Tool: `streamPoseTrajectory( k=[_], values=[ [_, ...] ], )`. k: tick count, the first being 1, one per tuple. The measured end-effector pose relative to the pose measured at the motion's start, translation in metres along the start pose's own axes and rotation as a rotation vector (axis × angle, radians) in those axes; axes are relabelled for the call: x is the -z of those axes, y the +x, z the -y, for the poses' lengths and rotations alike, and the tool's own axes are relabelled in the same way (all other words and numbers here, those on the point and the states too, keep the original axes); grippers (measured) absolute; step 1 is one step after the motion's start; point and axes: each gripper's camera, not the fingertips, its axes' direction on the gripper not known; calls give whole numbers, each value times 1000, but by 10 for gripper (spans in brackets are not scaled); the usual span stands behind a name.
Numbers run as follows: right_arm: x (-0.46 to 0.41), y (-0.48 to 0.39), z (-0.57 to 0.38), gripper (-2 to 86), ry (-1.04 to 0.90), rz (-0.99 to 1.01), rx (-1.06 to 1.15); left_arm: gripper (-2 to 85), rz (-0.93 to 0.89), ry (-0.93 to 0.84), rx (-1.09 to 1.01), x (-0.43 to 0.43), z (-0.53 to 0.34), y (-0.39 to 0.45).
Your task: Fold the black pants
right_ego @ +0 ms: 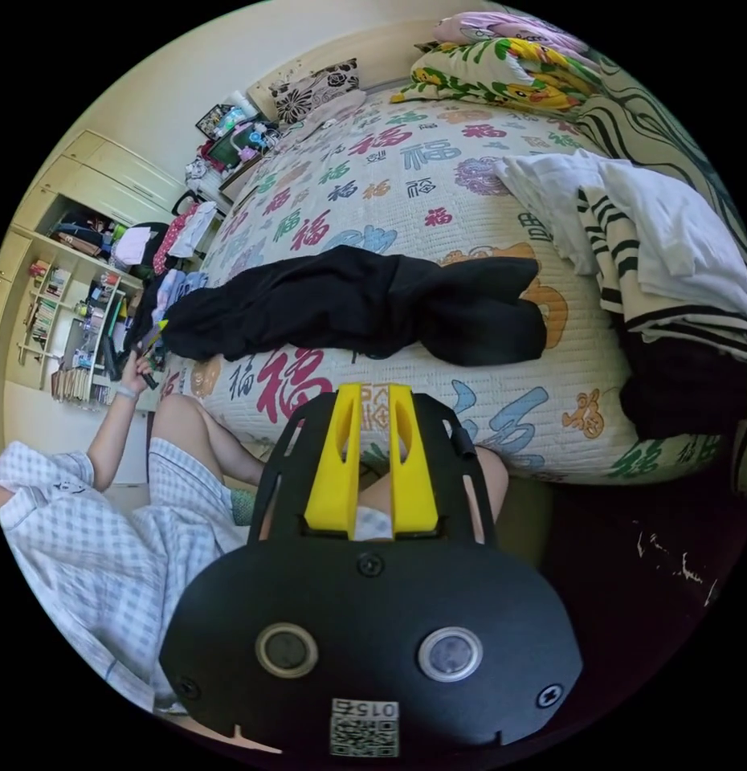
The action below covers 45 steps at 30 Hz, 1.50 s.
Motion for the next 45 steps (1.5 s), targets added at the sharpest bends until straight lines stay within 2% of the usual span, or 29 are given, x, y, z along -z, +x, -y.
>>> streamPoseTrajectory(
  k=[5, 12, 14, 16, 17, 19, 21, 24, 29, 34, 37, 39, 41, 43, 45],
  values=[
    [-25, -12, 16, 73, -34, 4, 8, 6, 132, -168, 2, 12, -57, -15],
    [-20, 3, 28, 83, 47, 77, -115, 1, 3, -96, 118, 4, -83, -32],
    [-17, -4, 33, 82, 50, 110, -78, -1, -123, -47, 61, 5, -80, -22],
    [-18, -35, 47, 82, 45, 196, 41, -3, -291, -13, -129, 7, -73, 19],
    [-20, -46, 52, 83, 48, 207, 73, -3, -315, -21, -183, 5, -71, 34],
    [-34, -96, 73, 90, 40, 248, 216, -3, -400, -126, -376, -16, -74, 91],
    [-52, -132, 90, 99, 18, 332, 282, -3, -442, -230, -478, -40, -86, 127],
    [-90, -196, 112, 119, -82, 433, 381, -3, -471, -340, -514, -75, -110, 156],
    [-136, -293, 118, 136, -195, 354, 570, -3, -507, -435, -437, -115, -139, 169],
    [-189, -363, 104, 122, -320, -7, 833, -3, -468, -457, -339, -147, -149, 180],
    [-220, -365, 92, 73, -437, -118, 887, -3, -471, -463, -270, -164, -155, 183],
    [-210, -351, 90, 36, -370, -125, 854, -3, -473, -466, -224, -170, -158, 183],
    [-186, -326, 94, 16, -304, -8, 732, -2, -488, -441, -177, -171, -162, 181],
    [-145, -272, 93, 4, -194, 166, 496, -2, -515, -408, -109, -171, -168, 178],
    [-113, -223, 80, 1, -84, 251, 323, -2, -523, -397, -57, -174, -172, 175]
  ],
)
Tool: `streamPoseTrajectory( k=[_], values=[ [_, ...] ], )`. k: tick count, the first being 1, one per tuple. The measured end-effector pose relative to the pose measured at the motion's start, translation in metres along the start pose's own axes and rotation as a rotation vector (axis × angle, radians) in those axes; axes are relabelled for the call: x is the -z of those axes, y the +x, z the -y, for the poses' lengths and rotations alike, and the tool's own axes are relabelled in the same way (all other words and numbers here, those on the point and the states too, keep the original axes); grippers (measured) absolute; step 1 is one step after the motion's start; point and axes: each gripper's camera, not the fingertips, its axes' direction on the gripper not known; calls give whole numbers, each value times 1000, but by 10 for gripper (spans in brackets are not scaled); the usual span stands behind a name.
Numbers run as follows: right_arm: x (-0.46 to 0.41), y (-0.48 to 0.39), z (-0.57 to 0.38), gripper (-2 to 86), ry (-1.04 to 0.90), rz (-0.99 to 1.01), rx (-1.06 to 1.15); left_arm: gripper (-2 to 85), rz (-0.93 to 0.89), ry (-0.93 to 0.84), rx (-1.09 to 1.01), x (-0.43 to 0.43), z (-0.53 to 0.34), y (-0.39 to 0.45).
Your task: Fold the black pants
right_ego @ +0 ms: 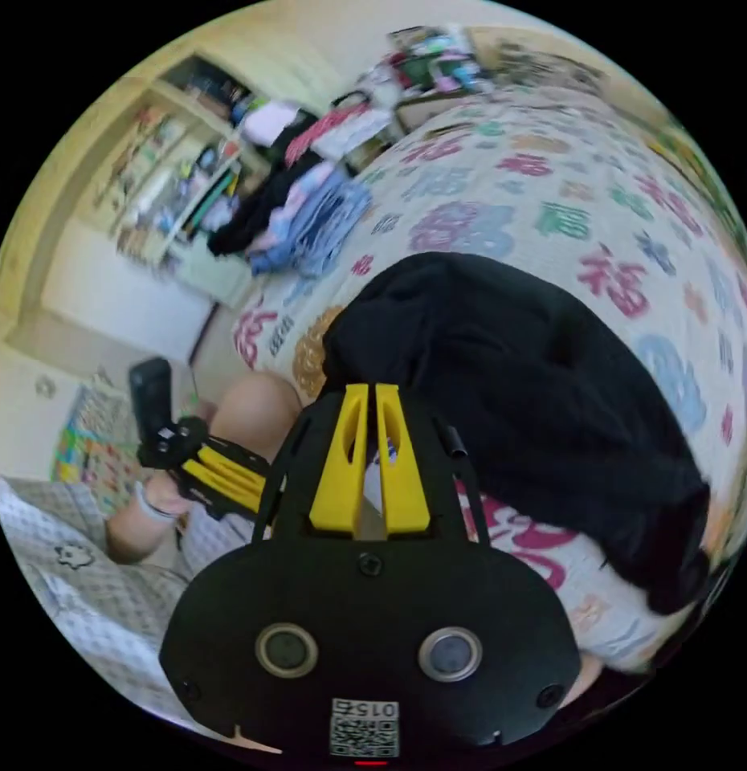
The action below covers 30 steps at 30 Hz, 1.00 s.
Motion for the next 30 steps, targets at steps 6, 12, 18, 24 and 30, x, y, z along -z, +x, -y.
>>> streamPoseTrajectory(
  k=[6, 12, 18, 24, 30],
  values=[
    [49, 59, -126, 1, 95, 37, -292, -3, 6, 54, 102, -21, 1, -5],
    [51, 53, -183, 3, 85, -6, -316, 20, 209, 117, 94, -34, 10, 16],
    [61, 35, -196, 3, 100, -28, -255, 78, 477, 88, 70, -76, 35, 24],
    [105, 17, -219, 1, 181, -37, -231, 4, 366, 28, 23, -124, 67, 38],
    [248, -20, -190, 0, 364, -217, -39, -4, 460, 356, -287, -53, 140, 173]
  ],
)
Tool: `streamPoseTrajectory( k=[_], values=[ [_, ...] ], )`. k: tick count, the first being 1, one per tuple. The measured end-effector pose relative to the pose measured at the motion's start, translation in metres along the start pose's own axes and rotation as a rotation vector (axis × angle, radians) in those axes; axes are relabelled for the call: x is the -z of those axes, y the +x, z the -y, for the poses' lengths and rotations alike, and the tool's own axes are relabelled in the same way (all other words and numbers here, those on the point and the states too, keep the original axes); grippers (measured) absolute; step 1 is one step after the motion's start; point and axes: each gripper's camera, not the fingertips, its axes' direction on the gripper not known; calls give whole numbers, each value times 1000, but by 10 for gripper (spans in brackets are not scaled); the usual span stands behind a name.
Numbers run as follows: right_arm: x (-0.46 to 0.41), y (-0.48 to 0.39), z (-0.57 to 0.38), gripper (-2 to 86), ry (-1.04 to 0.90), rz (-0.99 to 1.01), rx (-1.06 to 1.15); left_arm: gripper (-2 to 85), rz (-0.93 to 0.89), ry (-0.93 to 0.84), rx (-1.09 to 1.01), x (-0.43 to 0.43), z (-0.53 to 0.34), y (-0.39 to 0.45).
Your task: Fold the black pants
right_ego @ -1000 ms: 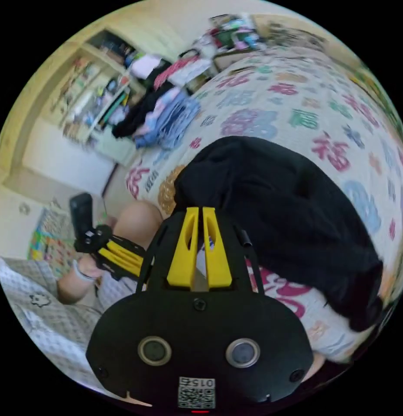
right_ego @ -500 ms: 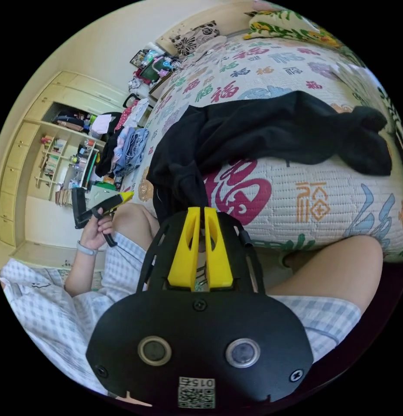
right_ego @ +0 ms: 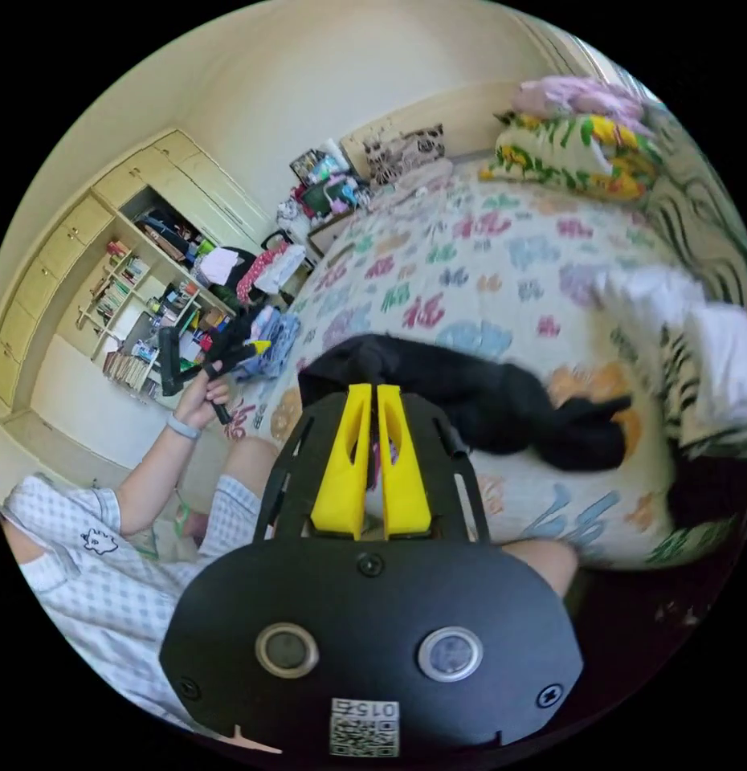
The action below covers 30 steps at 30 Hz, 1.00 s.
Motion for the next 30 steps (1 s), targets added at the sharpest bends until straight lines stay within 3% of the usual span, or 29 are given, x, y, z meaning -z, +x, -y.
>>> streamPoseTrajectory(
  k=[3, 6, 11, 15, 18, 20, 22, 26, 30],
  values=[
    [75, -37, 49, 0, 63, -109, 200, 1, 7, 171, -126, 53, 70, 48],
    [129, -80, 67, 0, 95, -171, 337, 22, -63, 156, -246, 62, 98, 103],
    [161, -112, 51, 0, 120, -203, 390, 97, -196, 43, -356, -11, 43, 200],
    [166, -125, 31, 1, 101, -152, 395, 127, -252, 30, -276, -68, -2, 266],
    [167, -134, 14, 1, 79, -125, 417, 148, -138, 5, -212, -87, -6, 294],
    [168, -135, 4, 1, 70, -125, 422, 130, -53, 27, -213, -84, -7, 303],
    [173, -132, -8, 0, 54, -126, 427, 38, -7, 51, -285, -71, -11, 305],
    [190, -115, -24, -2, 20, -84, 423, 11, -91, 50, -324, -34, -4, 292],
    [221, -106, -26, -4, 54, -2, 433, 3, -57, 100, -477, 24, 33, 322]
  ],
)
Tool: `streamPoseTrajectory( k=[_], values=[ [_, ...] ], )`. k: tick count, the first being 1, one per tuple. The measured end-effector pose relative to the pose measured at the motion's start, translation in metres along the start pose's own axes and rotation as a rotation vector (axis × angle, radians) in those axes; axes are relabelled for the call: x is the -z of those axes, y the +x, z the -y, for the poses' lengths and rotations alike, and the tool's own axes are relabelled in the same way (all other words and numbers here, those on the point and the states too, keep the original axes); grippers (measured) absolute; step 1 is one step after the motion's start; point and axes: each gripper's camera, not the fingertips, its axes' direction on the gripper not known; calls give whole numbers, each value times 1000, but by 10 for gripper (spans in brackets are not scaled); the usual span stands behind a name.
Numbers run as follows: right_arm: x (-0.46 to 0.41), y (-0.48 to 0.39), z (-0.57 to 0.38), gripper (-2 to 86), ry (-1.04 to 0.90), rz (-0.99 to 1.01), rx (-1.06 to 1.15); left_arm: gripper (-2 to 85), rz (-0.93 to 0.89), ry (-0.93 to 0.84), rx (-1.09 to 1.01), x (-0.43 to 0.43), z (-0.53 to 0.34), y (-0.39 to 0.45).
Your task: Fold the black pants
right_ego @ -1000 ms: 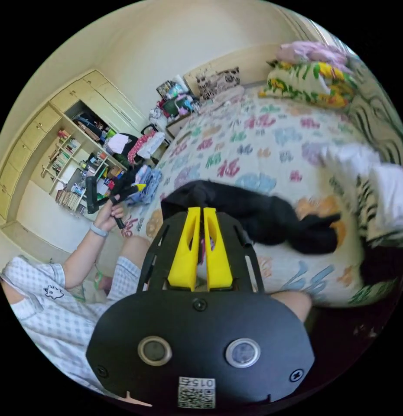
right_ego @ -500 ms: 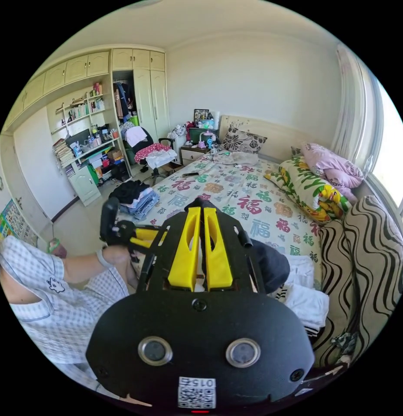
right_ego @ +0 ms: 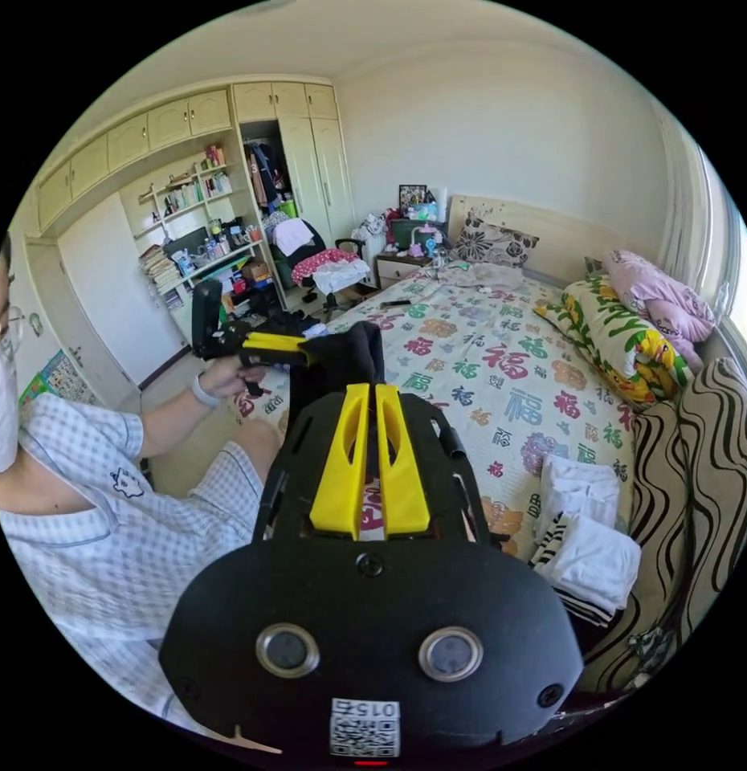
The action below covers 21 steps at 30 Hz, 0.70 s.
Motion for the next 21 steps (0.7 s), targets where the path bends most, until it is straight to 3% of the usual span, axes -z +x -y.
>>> streamPoseTrajectory(
  k=[3, 5, 7, 8, 11, 17, 19, 21],
  values=[
    [36, -1, 17, -2, 88, -33, 62, 1, -103, 172, 20, 39, 54, -3],
    [55, -2, 28, -2, 109, -41, 80, 0, -216, 161, 29, 50, 90, -7],
    [76, -6, 38, -1, 125, -51, 95, -1, 83, 88, -94, 48, 124, 15],
    [79, -8, 39, -1, 115, -62, 96, -1, 118, 73, -120, 45, 129, 22],
    [86, -11, 37, -3, 71, -250, 126, -1, 164, 74, -198, 41, 142, 47],
    [126, 26, 38, 2, 110, -185, 28, -1, 236, 150, -258, 55, 189, 84],
    [145, 35, 41, 21, 163, -251, 6, -1, 294, 199, -269, 63, 210, 99],
    [150, 47, 39, 57, 125, -195, -50, -1, 314, 221, -261, 62, 217, 105]
  ],
)
